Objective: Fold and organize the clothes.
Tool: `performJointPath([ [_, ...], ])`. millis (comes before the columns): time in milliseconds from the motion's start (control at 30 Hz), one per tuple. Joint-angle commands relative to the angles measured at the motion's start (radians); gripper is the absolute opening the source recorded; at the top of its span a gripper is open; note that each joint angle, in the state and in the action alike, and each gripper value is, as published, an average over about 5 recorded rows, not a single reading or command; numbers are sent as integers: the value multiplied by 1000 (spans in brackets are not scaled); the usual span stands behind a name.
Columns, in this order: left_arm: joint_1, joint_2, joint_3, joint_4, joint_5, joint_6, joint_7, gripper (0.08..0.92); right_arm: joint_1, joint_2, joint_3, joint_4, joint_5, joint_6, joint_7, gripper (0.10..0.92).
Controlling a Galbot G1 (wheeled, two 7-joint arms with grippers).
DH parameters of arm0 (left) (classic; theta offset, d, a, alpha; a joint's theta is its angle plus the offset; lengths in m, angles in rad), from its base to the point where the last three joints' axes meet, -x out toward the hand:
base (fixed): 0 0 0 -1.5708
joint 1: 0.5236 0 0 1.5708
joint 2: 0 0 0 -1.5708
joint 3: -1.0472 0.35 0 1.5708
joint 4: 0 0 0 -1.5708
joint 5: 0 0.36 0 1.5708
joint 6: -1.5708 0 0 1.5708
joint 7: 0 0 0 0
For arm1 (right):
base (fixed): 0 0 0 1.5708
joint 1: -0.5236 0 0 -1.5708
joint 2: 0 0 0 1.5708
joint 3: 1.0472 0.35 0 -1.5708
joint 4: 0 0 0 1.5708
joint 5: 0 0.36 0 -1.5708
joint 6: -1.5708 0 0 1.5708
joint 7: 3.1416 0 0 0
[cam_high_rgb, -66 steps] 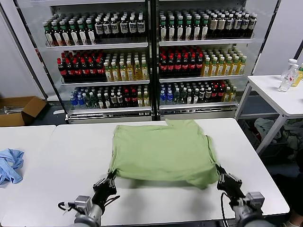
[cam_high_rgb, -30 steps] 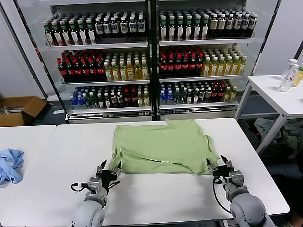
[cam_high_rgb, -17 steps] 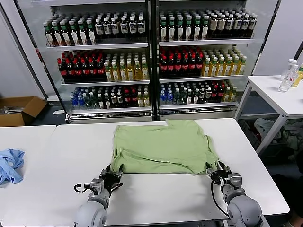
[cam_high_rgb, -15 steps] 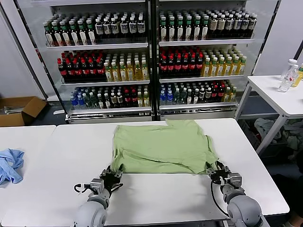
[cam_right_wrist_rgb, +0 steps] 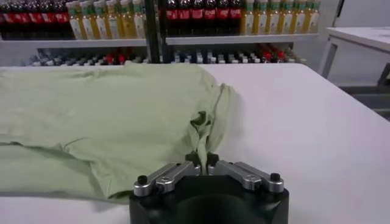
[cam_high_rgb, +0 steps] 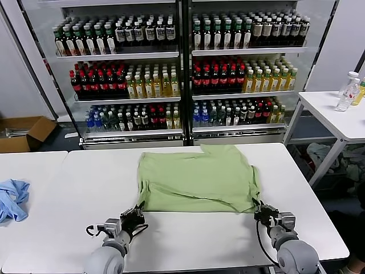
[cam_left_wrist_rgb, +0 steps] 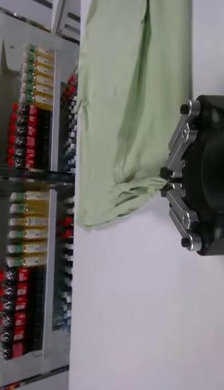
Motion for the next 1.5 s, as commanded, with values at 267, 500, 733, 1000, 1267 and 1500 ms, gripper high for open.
performJointPath([
  [267,409,69,-68,-373,22,-7,-23,91,-383,41,112,297,-103,44,6,143],
  [500,584,70,-107,-484,73,-3,-41,91,-497,70,126,395,-190,47,27,170],
  [733,584,75,-134,-502,83,2,-38,107,-479,64,154,465,-207,75,33,364],
  [1000,319,79,-155,-395,24,-15,-30,324,-223,5,138,378,-64,50,101,589],
  [1267,-105,31,-82,-65,35,43,7,558,278,-33,-99,67,102,-76,151,790],
  [1500,-387,67,68,224,122,119,3,755,612,-3,-290,-226,130,-107,170,822],
])
